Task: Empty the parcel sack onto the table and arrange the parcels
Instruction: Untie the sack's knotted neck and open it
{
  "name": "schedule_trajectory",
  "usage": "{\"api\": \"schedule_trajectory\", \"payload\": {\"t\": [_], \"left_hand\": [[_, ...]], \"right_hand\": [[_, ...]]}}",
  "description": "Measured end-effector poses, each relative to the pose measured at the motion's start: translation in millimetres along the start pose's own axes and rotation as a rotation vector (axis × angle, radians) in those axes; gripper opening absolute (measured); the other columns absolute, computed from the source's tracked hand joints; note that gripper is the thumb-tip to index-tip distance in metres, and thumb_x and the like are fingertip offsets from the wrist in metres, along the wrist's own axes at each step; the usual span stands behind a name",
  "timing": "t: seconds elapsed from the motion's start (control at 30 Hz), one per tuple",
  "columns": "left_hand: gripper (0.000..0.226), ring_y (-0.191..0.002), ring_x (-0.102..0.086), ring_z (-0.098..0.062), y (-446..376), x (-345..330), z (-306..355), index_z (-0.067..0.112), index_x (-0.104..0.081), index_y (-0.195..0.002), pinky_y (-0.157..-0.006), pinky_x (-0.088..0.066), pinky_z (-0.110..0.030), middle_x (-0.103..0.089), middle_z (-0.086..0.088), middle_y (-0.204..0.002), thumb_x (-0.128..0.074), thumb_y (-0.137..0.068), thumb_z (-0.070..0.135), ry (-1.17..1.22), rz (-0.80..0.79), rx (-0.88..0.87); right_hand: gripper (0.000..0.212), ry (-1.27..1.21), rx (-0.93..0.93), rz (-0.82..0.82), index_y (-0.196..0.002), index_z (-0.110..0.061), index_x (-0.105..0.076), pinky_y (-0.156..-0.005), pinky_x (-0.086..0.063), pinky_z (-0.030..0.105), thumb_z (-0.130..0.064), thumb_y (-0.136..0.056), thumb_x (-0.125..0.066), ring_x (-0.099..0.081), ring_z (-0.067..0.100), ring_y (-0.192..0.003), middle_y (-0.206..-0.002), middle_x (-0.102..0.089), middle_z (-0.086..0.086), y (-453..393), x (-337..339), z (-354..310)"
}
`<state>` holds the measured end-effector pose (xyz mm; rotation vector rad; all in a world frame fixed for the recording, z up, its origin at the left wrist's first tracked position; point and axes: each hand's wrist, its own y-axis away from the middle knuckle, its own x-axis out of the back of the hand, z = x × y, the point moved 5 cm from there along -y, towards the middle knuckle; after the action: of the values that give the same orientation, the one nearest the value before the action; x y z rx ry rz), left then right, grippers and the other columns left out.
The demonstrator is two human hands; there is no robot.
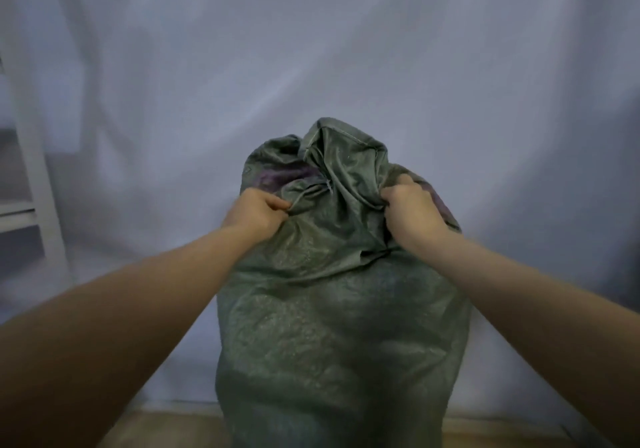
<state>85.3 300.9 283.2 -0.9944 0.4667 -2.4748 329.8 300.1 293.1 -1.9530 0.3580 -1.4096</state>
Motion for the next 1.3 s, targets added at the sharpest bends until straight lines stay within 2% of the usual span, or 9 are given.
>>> {"api": "schedule_trajectory", "payload": {"t": [0.13,0.37,0.47,0.67,0.77,0.9,1.0,1.1,1.3], "left_hand": [[0.055,-0.115,-0.06,-0.016,22.8,-3.5,8.7,0.019,-0.066,-0.126,-0.107,-0.045,-0.037,-0.064,0.006,-0.124,-0.078,-0.079,0.044,-0.037,-0.248,-0.103],[0.138,-0.142,-0.034,-0.015,49.1,-22.1,-25.7,0.034,-0.025,-0.152,-0.12,-0.026,-0.041,-0.034,0.01,-0.156,-0.08,-0.035,0.081,-0.323,-0.566,-0.126],[0.143,-0.142,-0.034,-0.018,50.9,-28.9,-36.9,0.04,-0.019,-0.152,-0.118,-0.028,-0.044,-0.033,0.01,-0.156,-0.075,-0.029,0.087,-0.375,-0.542,-0.15],[0.134,-0.14,-0.036,-0.023,65.9,-35.8,-34.3,0.04,-0.022,-0.152,-0.117,-0.027,-0.047,-0.036,0.004,-0.155,-0.064,-0.036,0.093,-0.511,-0.363,-0.288],[0.129,-0.142,-0.027,-0.029,71.4,-25.0,-34.1,0.034,-0.018,-0.154,-0.118,-0.02,-0.045,-0.027,-0.003,-0.156,-0.07,-0.047,0.085,-0.654,-0.07,-0.35],[0.141,-0.148,-0.01,-0.037,61.3,-11.8,-58.8,0.03,-0.001,-0.156,-0.118,-0.013,-0.049,-0.003,-0.016,-0.162,-0.079,-0.047,0.075,-0.581,0.049,-0.047],[0.138,-0.142,-0.029,-0.039,43.7,-13.3,-87.6,0.024,-0.017,-0.154,-0.115,-0.029,-0.049,-0.024,-0.017,-0.157,-0.083,-0.043,0.073,-0.389,-0.075,0.211],[0.1,-0.115,-0.058,-0.029,31.8,-25.1,-109.2,0.006,-0.054,-0.13,-0.099,-0.049,-0.039,-0.06,-0.011,-0.129,-0.093,-0.049,0.049,-0.059,-0.217,0.336],[0.031,-0.089,-0.066,-0.025,-0.4,-34.5,-116.7,0.007,-0.075,-0.096,-0.086,-0.053,-0.034,-0.071,-0.004,-0.091,-0.085,-0.073,0.026,0.037,-0.215,0.125]], "right_hand": [[0.029,0.02,0.094,-0.12,-0.109,-0.003,-0.062,-0.081,-0.046,0.042,-0.027,-0.095,-0.053,-0.057,0.041,-0.097,-0.11,-0.039,0.01,15.1,-8.2,-5.3],[0.112,0.049,0.183,-0.462,-0.14,-0.023,-0.05,-0.107,-0.039,0.043,-0.093,-0.052,-0.058,-0.042,0.03,-0.122,-0.119,-0.036,0.001,35.8,-15.2,3.0],[0.094,0.307,0.288,-0.333,-0.137,-0.025,-0.052,-0.101,-0.036,0.043,-0.082,-0.062,-0.065,-0.041,0.03,-0.119,-0.12,-0.041,0.005,38.7,-11.1,-2.0],[0.029,0.356,0.234,-0.128,-0.118,-0.024,-0.069,-0.097,-0.034,0.04,-0.034,-0.092,-0.06,-0.044,0.028,-0.115,-0.12,-0.052,0.005,47.1,-19.0,-9.7],[0.024,0.343,0.183,-0.012,-0.112,-0.026,-0.072,-0.091,-0.034,0.039,-0.023,-0.095,-0.055,-0.046,0.027,-0.108,-0.114,-0.054,0.002,45.6,-20.7,-2.1],[0.02,0.279,0.11,0.029,-0.1,-0.018,-0.073,-0.072,-0.031,0.038,-0.018,-0.095,-0.054,-0.053,0.03,-0.097,-0.106,-0.053,0.006,41.3,-24.1,0.4],[0.017,0.265,0.045,0.062,-0.093,-0.012,-0.069,-0.064,-0.026,0.036,-0.016,-0.096,-0.053,-0.056,0.031,-0.091,-0.105,-0.053,0.007,35.9,-26.1,1.5],[0.016,0.264,0.007,0.09,-0.091,-0.01,-0.068,-0.059,-0.027,0.036,-0.014,-0.095,-0.053,-0.056,0.032,-0.09,-0.103,-0.052,0.007,26.3,-33.0,1.8],[0.014,0.233,-0.06,0.159,-0.096,-0.006,-0.067,-0.06,-0.035,0.036,-0.014,-0.093,-0.057,-0.057,0.031,-0.093,-0.104,-0.056,0.006,19.3,-43.6,-3.7]]}}
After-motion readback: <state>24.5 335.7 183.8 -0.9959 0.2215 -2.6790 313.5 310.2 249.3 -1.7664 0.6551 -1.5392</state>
